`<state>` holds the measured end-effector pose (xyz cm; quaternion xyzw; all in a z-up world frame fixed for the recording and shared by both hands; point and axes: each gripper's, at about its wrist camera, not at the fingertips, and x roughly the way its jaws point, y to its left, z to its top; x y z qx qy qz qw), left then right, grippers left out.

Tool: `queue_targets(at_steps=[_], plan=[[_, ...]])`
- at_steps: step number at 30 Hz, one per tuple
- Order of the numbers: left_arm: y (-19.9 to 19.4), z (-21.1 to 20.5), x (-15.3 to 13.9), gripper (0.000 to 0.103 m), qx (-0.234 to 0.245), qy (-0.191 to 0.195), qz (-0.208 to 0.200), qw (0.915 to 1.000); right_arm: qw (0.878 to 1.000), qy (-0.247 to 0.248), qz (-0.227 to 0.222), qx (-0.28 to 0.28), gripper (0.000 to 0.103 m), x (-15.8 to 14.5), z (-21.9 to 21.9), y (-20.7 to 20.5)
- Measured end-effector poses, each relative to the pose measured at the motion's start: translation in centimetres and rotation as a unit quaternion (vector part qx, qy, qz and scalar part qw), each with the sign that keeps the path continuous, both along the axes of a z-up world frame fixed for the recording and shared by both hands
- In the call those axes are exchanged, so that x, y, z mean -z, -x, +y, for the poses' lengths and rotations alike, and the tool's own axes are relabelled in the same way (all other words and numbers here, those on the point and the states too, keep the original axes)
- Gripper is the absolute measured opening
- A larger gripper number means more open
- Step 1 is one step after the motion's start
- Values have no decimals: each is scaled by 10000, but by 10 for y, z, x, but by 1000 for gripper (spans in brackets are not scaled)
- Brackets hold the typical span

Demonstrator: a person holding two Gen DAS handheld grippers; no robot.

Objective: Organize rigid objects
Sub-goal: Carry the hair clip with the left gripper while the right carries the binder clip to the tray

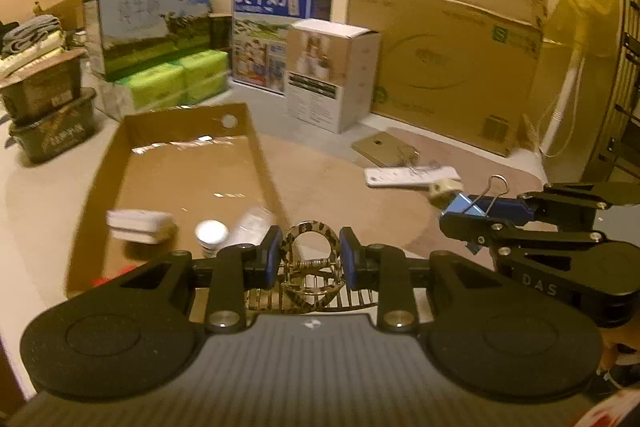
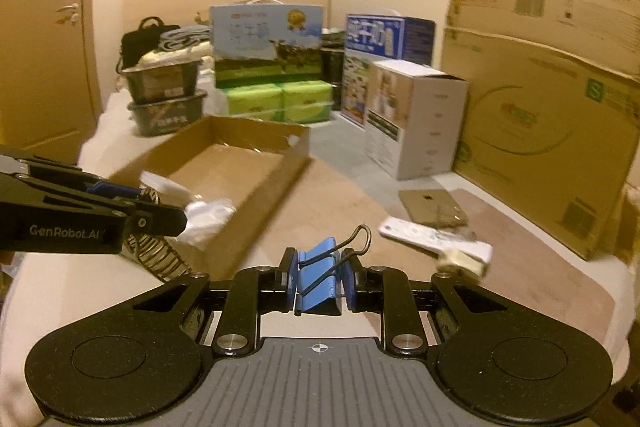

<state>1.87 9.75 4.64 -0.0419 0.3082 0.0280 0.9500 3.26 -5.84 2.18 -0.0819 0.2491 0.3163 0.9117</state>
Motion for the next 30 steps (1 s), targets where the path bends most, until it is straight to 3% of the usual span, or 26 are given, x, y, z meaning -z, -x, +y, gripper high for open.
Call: queue_targets(at_steps=[6, 13, 28, 30], plan=[[-6, 31, -12, 27, -179, -113, -66, 9998, 9995, -201, 90, -231, 23, -11, 27, -14], [-19, 75, -14, 27, -444, 12, -14, 9990, 9971, -457, 416, -448, 23, -18, 61, -44], [-39, 117, 20, 28, -776, 7, 236, 9967, 9938, -548, 733, -636, 23, -9, 112, -82], [-40, 119, 22, 36, -895, -45, 219, 9957, 9937, -543, 753, -634, 23, -7, 113, -84]])
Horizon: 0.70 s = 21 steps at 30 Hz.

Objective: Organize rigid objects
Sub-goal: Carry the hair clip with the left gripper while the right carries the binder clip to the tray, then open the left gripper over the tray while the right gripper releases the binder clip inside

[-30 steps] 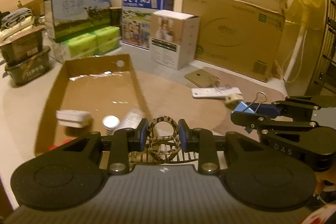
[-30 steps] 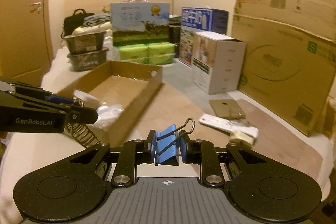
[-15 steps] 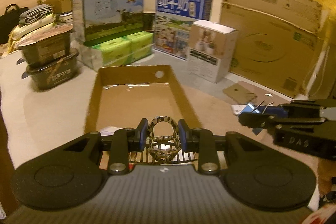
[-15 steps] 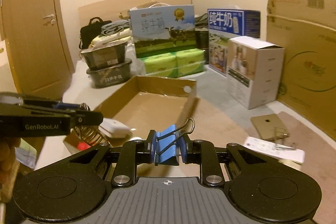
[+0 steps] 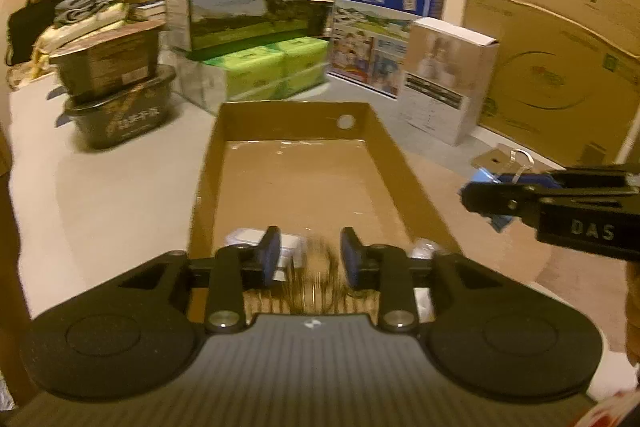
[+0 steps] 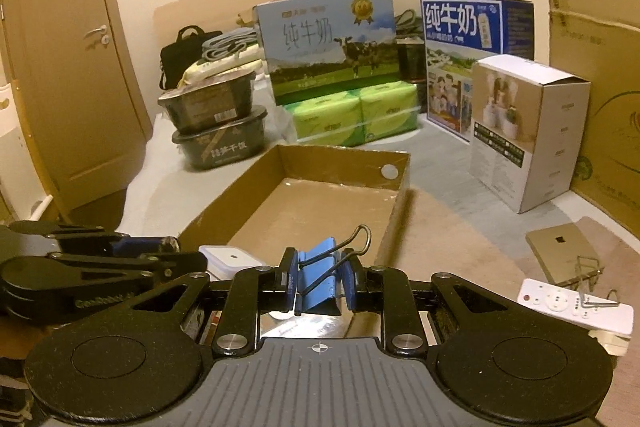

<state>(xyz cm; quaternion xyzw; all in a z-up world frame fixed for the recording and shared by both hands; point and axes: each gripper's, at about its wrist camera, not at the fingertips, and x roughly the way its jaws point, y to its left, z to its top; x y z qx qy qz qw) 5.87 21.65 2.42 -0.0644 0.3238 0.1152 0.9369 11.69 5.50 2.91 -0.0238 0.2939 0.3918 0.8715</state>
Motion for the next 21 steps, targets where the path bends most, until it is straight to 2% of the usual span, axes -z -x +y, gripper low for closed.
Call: queue_targets(at_steps=[21], plan=[[7, 12, 9, 37, -118, 179, -1, 9998, 9998, 63, 160, -66, 23, 15, 22, -15]])
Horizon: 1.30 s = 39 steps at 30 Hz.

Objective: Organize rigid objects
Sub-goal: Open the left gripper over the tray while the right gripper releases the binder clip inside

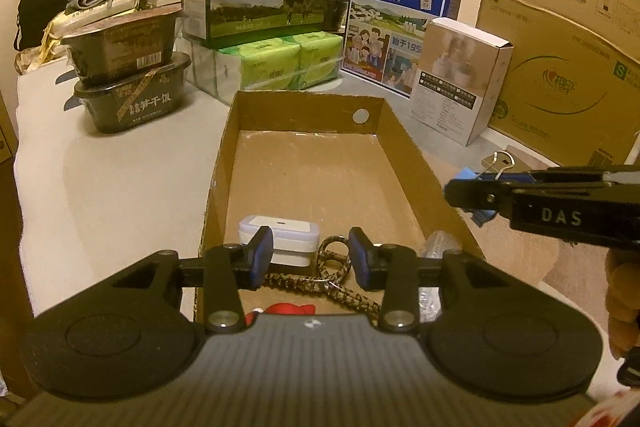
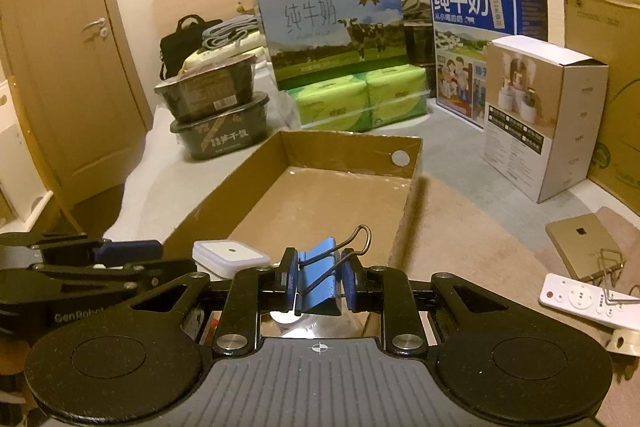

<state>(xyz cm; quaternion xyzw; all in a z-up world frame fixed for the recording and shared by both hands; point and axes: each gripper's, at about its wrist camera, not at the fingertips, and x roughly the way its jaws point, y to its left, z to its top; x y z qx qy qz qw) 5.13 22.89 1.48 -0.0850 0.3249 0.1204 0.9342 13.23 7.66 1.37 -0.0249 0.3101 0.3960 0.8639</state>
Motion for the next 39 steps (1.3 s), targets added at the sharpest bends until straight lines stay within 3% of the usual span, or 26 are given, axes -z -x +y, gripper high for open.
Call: queue_targets(at_steps=[10, 12, 13, 14, 28, 39], plan=[[-3, 7, 9, 37, -36, 59, 11, 10000, 9998, 133, -82, -144, 24, 11, 21, -18], [-2, 7, 11, 37, -53, 71, 10, 10000, 9998, 184, -41, -105, 39, 14, 21, -22], [-1, 7, 11, 37, -64, 84, 9, 9999, 9998, 148, -16, -106, 54, 15, 18, -22], [0, 7, 12, 37, -67, 93, 10, 9999, 9999, 118, 1, -90, 58, 16, 15, -22], [20, -18, 5, 37, -85, 183, 24, 9998, 9987, -95, 308, 392, 58, 11, -43, 18], [37, -52, -2, 40, 55, 218, 122, 9997, 9966, -166, 293, 756, 58, -3, -87, 51]])
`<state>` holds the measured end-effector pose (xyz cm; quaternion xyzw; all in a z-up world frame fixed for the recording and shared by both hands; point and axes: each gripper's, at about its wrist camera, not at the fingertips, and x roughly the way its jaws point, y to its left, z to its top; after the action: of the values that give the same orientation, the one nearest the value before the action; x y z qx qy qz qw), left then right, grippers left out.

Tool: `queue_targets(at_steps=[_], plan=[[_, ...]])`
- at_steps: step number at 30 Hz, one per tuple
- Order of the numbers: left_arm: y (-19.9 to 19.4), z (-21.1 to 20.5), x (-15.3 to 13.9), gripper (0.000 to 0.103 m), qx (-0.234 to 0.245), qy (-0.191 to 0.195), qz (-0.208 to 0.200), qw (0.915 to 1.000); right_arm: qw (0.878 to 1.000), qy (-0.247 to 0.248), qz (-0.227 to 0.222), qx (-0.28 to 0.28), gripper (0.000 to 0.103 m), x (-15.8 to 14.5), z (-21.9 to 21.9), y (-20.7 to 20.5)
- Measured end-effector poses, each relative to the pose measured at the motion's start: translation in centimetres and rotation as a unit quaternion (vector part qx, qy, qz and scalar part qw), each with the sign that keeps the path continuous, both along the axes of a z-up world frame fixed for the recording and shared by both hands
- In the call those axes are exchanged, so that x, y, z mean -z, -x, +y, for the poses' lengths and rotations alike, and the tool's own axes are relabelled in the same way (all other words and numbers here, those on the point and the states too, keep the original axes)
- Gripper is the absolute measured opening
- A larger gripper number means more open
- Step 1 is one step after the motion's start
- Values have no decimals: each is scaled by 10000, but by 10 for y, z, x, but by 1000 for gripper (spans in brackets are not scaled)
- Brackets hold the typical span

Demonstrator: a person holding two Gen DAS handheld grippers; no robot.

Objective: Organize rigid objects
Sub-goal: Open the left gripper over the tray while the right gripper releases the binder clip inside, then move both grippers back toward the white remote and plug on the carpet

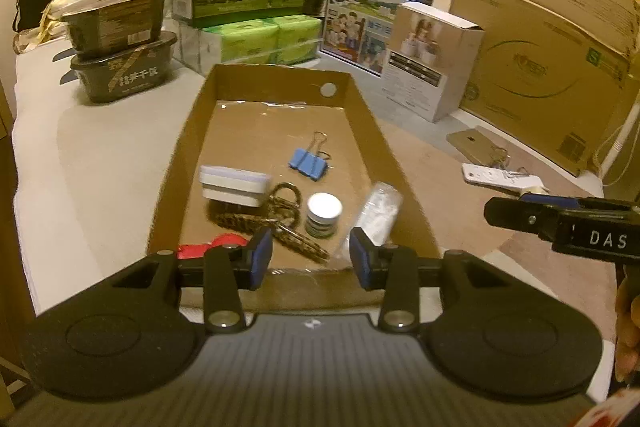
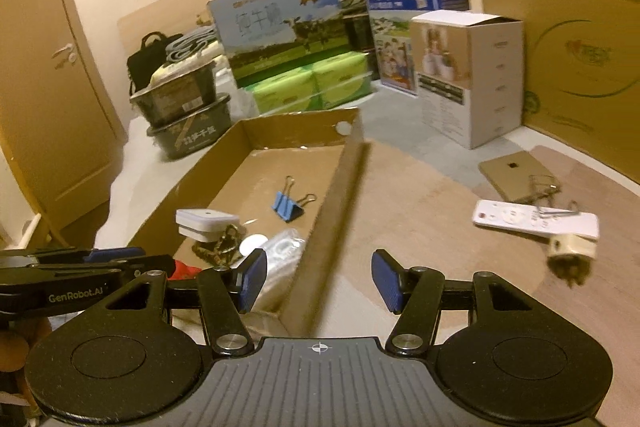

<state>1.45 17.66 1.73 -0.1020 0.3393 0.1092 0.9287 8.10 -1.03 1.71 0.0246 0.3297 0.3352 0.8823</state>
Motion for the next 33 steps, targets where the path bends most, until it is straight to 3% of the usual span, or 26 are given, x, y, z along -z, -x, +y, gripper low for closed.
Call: queue_targets(at_steps=[6, 17, 33], plan=[[4, -19, -4, 47, 119, -26, 34, 9999, 9997, -39, 9, 256, 58, -5, -28, 9], [7, -50, -15, 79, 371, -22, -152, 9992, 9976, 32, -102, 685, 59, -13, -74, 21], [-27, -100, -19, 85, 900, -31, -197, 9957, 9889, 20, -43, 1488, 65, -8, -139, 22]])
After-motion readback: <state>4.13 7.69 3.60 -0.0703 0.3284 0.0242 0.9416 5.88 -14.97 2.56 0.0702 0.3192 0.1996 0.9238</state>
